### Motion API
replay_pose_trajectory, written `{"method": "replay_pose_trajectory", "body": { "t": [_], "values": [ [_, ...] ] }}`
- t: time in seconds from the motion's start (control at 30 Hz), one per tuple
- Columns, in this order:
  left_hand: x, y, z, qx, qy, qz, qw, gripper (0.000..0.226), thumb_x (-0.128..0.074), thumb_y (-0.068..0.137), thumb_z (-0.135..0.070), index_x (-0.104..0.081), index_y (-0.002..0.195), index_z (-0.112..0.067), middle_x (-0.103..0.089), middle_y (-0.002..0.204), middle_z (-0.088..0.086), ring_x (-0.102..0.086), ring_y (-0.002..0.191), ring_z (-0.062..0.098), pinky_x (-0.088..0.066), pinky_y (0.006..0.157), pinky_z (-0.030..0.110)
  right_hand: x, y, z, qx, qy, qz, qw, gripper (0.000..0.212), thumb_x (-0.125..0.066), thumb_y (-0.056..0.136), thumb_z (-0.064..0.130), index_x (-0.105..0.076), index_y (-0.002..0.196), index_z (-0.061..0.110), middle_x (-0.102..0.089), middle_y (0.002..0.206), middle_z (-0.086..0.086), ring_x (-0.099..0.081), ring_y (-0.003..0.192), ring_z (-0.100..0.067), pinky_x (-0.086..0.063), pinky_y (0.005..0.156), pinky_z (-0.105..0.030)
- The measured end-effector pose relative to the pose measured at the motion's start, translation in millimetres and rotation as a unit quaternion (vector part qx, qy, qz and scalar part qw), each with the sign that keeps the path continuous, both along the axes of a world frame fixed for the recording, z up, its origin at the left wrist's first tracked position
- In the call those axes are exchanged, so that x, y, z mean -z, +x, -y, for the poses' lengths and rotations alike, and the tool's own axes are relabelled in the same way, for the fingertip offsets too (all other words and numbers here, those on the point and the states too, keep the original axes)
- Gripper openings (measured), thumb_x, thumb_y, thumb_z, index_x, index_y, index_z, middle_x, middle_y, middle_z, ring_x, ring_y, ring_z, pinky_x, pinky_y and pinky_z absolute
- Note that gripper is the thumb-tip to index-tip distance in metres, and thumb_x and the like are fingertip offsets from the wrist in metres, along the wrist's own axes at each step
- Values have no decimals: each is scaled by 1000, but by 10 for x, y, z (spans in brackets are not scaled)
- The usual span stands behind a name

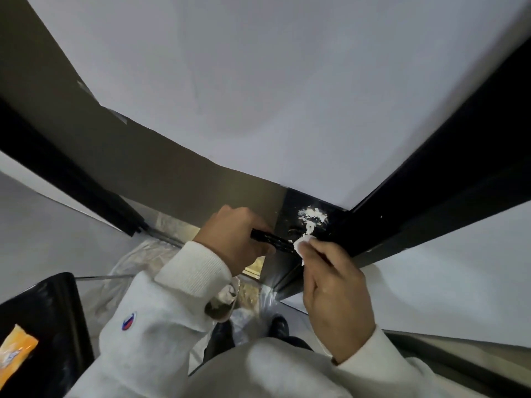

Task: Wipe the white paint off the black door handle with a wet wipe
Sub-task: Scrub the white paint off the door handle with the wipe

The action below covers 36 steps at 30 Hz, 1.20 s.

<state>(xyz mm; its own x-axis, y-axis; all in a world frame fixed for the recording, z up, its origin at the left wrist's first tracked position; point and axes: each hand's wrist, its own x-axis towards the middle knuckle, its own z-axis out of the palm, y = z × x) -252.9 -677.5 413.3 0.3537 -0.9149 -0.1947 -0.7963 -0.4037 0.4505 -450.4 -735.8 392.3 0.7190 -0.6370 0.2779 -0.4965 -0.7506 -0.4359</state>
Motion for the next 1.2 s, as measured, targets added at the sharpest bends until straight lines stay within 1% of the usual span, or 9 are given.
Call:
{"method": "replay_pose_trajectory", "body": {
  "t": [0.23,0.4,0.5,0.57,0.63,0.9,1.03,1.13,1.2],
  "values": [
    [39,42,10,21,-14,-2,1000,17,-71,82,-49,-74,98,-44,-74,92,-19,-65,92,15,-42,91,36,-179,214,-10,-13,-3,-87,996,35,-70,73,-11,-73,107,-2,-64,100,-12,-61,96,-32,-61,67,-44],
    [29,34,-11,24,-35,-9,999,13,-71,84,-48,-76,93,-40,-75,88,-13,-65,87,16,-38,87,31,-285,157,-38,-27,-3,-109,994,37,-70,70,-11,-74,105,1,-66,98,-9,-60,94,-29,-60,73,-39],
    [68,55,-8,15,-34,-17,999,13,-71,82,-51,-74,92,-45,-75,86,-17,-63,90,17,-40,88,33,-298,349,-6,-20,-26,-101,994,28,-51,74,-3,-75,85,6,-68,82,-8,-61,82,-29,-58,67,-36],
    [96,61,-11,18,-36,-21,999,13,-70,82,-51,-74,93,-45,-75,87,-18,-63,91,19,-40,89,35,-296,493,32,-15,-26,-110,993,40,-31,74,7,-71,74,10,-66,67,-7,-58,72,-28,-55,59,-33],
    [114,63,-17,18,-45,-23,999,15,-70,82,-52,-74,95,-46,-75,88,-18,-63,91,19,-41,90,36,-315,519,35,-11,-35,-123,992,44,-25,73,10,-70,70,10,-63,62,-6,-56,67,-27,-52,57,-32],
    [216,111,-28,14,-55,-48,997,11,-68,78,-56,-69,88,-51,-69,75,-17,-59,85,16,-43,84,34,-344,144,-123,-9,-49,-102,994,38,-44,78,0,-74,101,1,-72,97,-10,-60,82,-31,-58,69,-38],
    [216,120,2,23,-52,-46,997,8,-70,80,-52,-71,87,-50,-69,75,-20,-58,88,19,-37,83,32,-349,408,-5,-11,2,-151,989,33,-53,74,-7,-75,97,6,-71,89,-8,-58,83,-30,-55,68,-38],
    [208,130,27,24,-48,-58,997,11,-73,79,-51,-73,89,-47,-70,75,-20,-58,88,21,-35,85,31,-482,538,91,-15,45,-231,972,36,-49,81,-8,-65,108,9,-64,91,-10,-55,94,-31,-48,70,-39],
    [196,140,31,30,-48,-60,997,12,-74,78,-51,-74,89,-47,-71,76,-20,-59,89,21,-37,86,32,-596,594,106,-18,52,-268,962,28,-48,88,0,-56,112,13,-54,86,-8,-53,84,-30,-42,63,-35]
  ]
}}
